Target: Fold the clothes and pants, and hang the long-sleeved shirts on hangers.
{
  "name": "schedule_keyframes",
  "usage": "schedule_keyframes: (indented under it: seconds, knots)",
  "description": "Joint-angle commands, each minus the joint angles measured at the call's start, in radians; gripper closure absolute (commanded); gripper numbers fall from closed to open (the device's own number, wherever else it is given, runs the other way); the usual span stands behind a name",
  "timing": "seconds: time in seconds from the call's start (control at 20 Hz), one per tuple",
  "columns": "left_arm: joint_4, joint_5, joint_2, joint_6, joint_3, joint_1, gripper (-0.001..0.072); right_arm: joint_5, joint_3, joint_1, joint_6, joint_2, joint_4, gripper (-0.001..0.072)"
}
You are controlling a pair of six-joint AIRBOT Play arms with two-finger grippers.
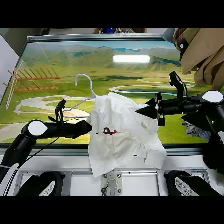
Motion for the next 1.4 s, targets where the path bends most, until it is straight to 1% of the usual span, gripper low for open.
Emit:
schedule_keyframes:
  seconds: [0.0, 0.05, 0.1, 0.2, 0.35, 0.45, 0.55, 0.7, 0.9, 1.05, 1.15, 1.2, 1.35]
  knots:
    - [0.002, 0.035, -0.086, -0.001, 0.011, -0.044, 0.0486, 0.0, 0.001, 0.0, 0.004, 0.003, 0.001, 0.0699]
    - [0.002, 0.048, -0.108, 0.0, 0.026, -0.048, 0.0697, 0.0, 0.001, 0.0, 0.004, 0.005, 0.0, 0.0699]
    - [0.005, 0.05, -0.123, 0.0, 0.045, -0.046, 0.0691, 0.0, 0.001, 0.0, 0.005, 0.008, 0.001, 0.07]
    - [0.049, 0.03, -0.124, -0.002, 0.083, -0.014, 0.0692, -0.012, 0.001, -0.001, 0.048, 0.023, 0.0, 0.07]
    - [0.16, -0.035, -0.065, -0.014, 0.124, 0.097, 0.0692, -0.05, 0.001, -0.027, 0.097, 0.067, 0.002, 0.0701]
    - [0.184, -0.071, -0.018, -0.015, 0.122, 0.192, 0.0692, -0.051, 0.001, -0.055, 0.138, 0.1, 0.004, 0.0701]
    - [0.183, -0.102, 0.004, -0.01, 0.122, 0.254, 0.0692, -0.051, 0.001, -0.067, 0.165, 0.13, 0.004, 0.0701]
    - [0.175, -0.106, 0.006, -0.007, 0.122, 0.249, 0.0692, -0.051, 0.001, -0.064, 0.182, 0.161, 0.025, 0.0701]
    - [0.177, -0.069, 0.006, -0.008, 0.124, 0.184, 0.0692, -0.05, 0.001, -0.064, 0.188, 0.181, 0.148, 0.0701]
    - [0.178, -0.053, 0.006, -0.008, 0.125, 0.183, 0.0692, -0.047, 0.001, -0.064, 0.189, 0.185, 0.209, 0.0701]
    - [0.175, -0.056, 0.006, -0.008, 0.126, 0.183, 0.0692, -0.04, 0.001, -0.063, 0.199, 0.186, 0.203, 0.0702]
    - [0.174, -0.057, 0.006, -0.008, 0.126, 0.183, 0.0692, -0.04, 0.001, -0.063, 0.222, 0.186, 0.193, 0.0701]
    - [0.175, -0.057, 0.006, -0.008, 0.126, 0.183, 0.0692, -0.04, 0.001, -0.063, 0.226, 0.19, 0.186, 0.0701]
